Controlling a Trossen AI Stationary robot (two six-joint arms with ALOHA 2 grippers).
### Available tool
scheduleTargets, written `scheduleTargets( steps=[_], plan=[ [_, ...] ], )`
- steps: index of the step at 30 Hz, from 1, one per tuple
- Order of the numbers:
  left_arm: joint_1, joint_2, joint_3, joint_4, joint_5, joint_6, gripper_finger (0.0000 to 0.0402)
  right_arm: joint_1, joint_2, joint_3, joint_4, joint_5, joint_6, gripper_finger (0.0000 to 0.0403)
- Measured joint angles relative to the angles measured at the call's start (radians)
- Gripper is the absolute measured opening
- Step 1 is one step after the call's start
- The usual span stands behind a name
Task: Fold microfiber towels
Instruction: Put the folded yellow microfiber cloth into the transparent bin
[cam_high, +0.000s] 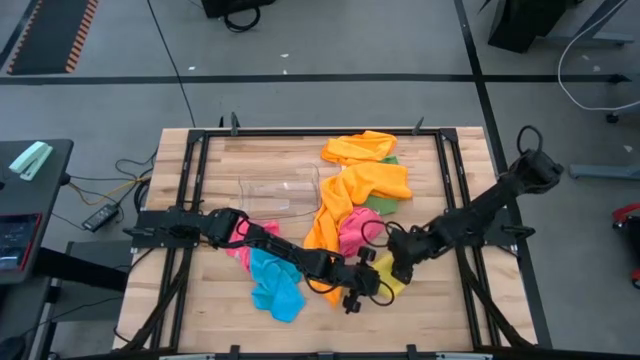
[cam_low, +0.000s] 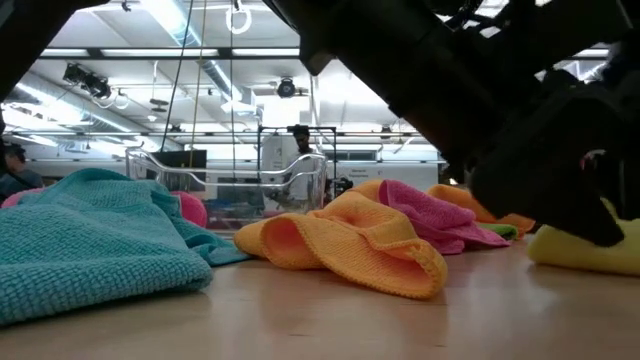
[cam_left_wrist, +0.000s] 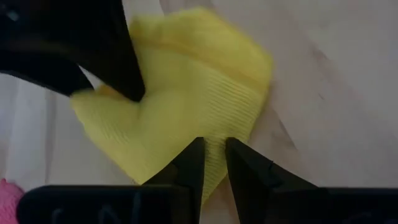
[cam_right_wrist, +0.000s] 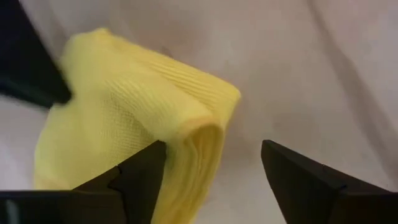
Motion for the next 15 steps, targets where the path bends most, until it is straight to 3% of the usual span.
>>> scheduleTargets(
  steps=[8,15],
  plan=[
    [-0.024,-0.008,0.000,-0.091,0.000,0.000,0.0077,-0.067,0.023,0.076,0.003,-0.117,0.030,0.0316],
    [-0.034,-0.036,0.000,-0.141,0.000,-0.008,0.0068,-0.041,0.095,0.053,0.003,-0.181,0.140,0.0316]
  ],
)
